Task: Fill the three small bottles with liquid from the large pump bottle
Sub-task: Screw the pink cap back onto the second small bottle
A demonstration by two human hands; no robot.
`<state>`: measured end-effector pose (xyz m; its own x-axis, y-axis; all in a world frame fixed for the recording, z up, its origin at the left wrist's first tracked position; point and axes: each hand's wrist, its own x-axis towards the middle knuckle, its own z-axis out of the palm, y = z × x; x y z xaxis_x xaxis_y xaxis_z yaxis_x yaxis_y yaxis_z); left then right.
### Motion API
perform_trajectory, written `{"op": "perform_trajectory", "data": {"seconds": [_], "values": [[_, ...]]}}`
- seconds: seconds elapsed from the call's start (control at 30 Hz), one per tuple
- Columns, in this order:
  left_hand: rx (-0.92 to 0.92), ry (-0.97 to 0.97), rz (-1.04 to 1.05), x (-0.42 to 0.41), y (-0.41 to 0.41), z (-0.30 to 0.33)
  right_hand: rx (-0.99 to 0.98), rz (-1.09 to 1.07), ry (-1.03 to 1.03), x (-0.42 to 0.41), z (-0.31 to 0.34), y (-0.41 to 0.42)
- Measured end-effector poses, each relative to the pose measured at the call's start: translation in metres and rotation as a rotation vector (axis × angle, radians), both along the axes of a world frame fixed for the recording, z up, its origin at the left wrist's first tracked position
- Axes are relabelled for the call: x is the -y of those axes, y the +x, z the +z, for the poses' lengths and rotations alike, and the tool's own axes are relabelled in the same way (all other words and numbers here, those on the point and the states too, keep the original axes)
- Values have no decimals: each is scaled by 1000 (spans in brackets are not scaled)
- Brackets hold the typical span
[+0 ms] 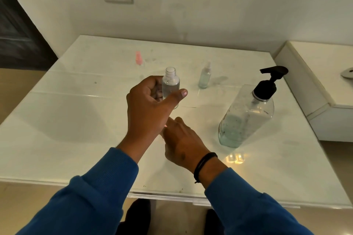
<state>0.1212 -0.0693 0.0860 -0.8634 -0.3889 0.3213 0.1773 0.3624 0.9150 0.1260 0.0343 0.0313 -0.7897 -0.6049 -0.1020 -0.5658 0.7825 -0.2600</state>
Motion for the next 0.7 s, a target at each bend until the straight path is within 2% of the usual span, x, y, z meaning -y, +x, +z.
{"op": "perform_trajectory", "data": {"seconds": [0.3,0.53,0.7], "values": [[24,22,-2,-3,-2,-4,13,-149,-71,-7,-8,-8],[51,62,-30,-8,1,-7,-183,-216,-89,-14,-21,-20],[50,75,-22,-7,4,-1,-328,-360,-185,-12,-20,-26]]}}
